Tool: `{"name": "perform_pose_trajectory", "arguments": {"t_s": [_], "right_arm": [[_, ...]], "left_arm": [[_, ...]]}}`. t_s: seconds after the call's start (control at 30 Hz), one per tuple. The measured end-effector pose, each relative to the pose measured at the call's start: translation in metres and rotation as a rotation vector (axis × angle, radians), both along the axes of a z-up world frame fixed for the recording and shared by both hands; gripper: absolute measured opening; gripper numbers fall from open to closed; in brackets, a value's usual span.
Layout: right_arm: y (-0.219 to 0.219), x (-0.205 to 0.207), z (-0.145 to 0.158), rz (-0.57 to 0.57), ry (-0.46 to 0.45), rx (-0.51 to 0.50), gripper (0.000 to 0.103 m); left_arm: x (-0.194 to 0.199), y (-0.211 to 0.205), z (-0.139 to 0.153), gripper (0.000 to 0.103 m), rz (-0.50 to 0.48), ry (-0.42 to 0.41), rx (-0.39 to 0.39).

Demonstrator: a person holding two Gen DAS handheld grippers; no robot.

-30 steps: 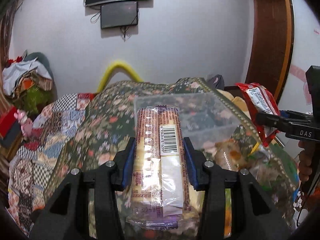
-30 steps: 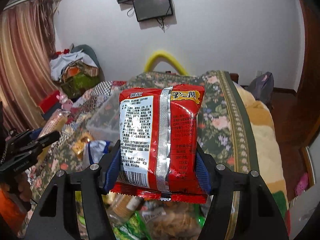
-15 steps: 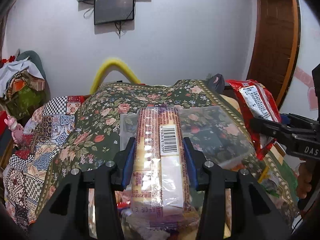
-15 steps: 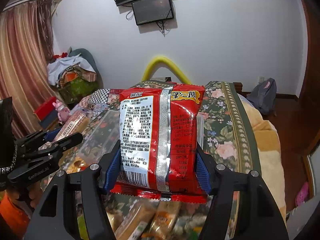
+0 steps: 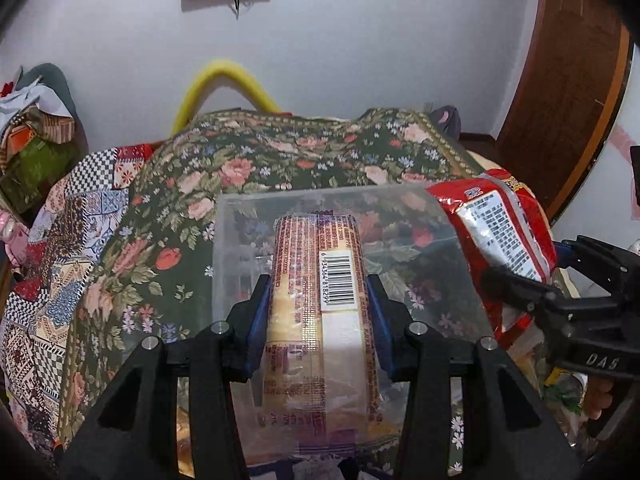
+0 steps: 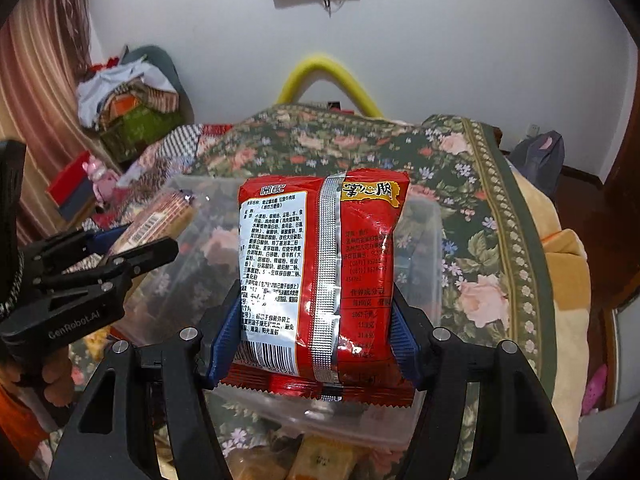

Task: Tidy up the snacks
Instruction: 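Carry both packs over the clear box and open both grippers to drop them, then grasp the cookie pack with left gripper while right gripper grasps white chip bag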

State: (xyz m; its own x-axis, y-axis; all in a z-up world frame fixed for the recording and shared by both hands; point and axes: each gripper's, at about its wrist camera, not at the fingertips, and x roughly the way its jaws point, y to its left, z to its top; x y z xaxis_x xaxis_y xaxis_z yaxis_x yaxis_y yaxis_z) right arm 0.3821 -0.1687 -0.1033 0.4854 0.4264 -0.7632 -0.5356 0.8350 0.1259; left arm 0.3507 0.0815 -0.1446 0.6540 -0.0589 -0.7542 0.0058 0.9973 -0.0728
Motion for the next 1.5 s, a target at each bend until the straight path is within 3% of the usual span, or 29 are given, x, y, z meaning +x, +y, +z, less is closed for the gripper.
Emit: {"name": "perform_pose_trajectory", "arguments": {"t_s": [0.17,0.37,0.6,0.8,1.07,1.3,1.5], "right_arm": [[0.002,0.003,-0.005,0.016,0.017,-0.025,0.063],[-0.005,0.003,0.001,0.001,0.024,0.003,0.065],[-0.025,-0.018,0.031,-0.010,-0.051,0.023,0.065],[-0.054,-0.040,0.050,-0.035,-0.091,0.048,0.066],[-0.088,-0.067,0.041,-0.093,-0.083,0.014,0.068],[-0.114,-0.087,0.008,-0.143,-0.009,-0.031,0.069],[-0.128,-0.090,-0.031,-0.172,0.081,-0.082,0.071]], "left_arm": [[0.005,-0.002,-0.010,0.046,-0.003,0.050,0.010],[-0.006,0.001,0.001,0.046,-0.017,0.022,0.014],[-0.045,0.024,0.039,0.046,-0.012,-0.045,0.004],[-0.086,0.051,0.050,0.049,0.006,-0.046,0.014],[-0.120,0.081,0.018,0.051,0.047,0.041,0.020],[-0.139,0.089,-0.017,0.052,0.042,0.103,-0.020],[-0.136,0.091,-0.044,0.052,0.054,0.156,-0.004]]}}
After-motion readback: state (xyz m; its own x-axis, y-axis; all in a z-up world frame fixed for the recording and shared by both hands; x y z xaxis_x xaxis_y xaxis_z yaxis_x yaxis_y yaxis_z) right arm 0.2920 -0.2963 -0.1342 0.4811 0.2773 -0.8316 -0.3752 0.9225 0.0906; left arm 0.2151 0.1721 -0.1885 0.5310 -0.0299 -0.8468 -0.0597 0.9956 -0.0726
